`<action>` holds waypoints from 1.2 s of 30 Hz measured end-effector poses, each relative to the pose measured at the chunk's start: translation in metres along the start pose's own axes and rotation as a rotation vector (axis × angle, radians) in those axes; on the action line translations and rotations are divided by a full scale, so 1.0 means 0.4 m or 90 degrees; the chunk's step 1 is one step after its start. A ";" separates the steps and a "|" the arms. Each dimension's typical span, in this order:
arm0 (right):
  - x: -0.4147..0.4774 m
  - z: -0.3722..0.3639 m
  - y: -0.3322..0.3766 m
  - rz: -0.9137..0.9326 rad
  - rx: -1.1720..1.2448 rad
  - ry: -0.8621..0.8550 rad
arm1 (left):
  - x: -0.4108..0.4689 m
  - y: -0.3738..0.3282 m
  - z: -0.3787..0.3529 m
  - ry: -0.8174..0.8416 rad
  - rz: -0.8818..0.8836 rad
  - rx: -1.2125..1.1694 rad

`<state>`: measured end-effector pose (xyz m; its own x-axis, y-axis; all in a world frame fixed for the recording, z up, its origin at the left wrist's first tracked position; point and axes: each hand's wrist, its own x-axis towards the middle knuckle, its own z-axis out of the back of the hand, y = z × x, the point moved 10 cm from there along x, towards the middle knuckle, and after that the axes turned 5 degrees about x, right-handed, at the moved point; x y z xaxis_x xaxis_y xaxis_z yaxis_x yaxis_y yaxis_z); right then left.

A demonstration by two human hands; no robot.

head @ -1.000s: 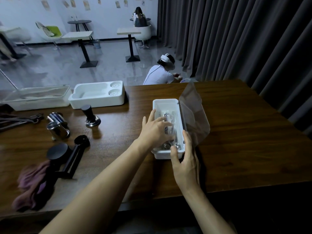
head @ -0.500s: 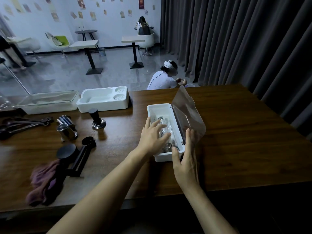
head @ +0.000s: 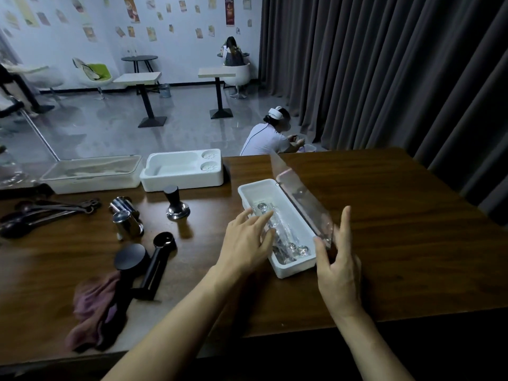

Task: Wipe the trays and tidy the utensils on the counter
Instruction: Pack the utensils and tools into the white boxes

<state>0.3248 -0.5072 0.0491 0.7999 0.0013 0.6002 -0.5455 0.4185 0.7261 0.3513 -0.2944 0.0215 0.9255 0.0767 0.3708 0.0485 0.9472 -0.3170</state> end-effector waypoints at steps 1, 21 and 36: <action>0.014 0.002 0.021 0.025 -0.016 -0.004 | 0.002 0.007 0.013 -0.020 -0.003 -0.020; -0.042 -0.062 -0.030 -0.153 -0.179 0.181 | 0.147 0.263 -0.076 0.100 0.177 -0.425; 0.318 -0.166 -0.204 -0.290 -0.108 0.096 | 0.256 0.320 -0.070 0.007 0.305 -0.406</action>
<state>0.4878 -0.4811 0.0439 0.9810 -0.0897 0.1719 -0.0954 0.5485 0.8307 0.4629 -0.1742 -0.0057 0.9035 0.4243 0.0598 -0.1534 0.4506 -0.8794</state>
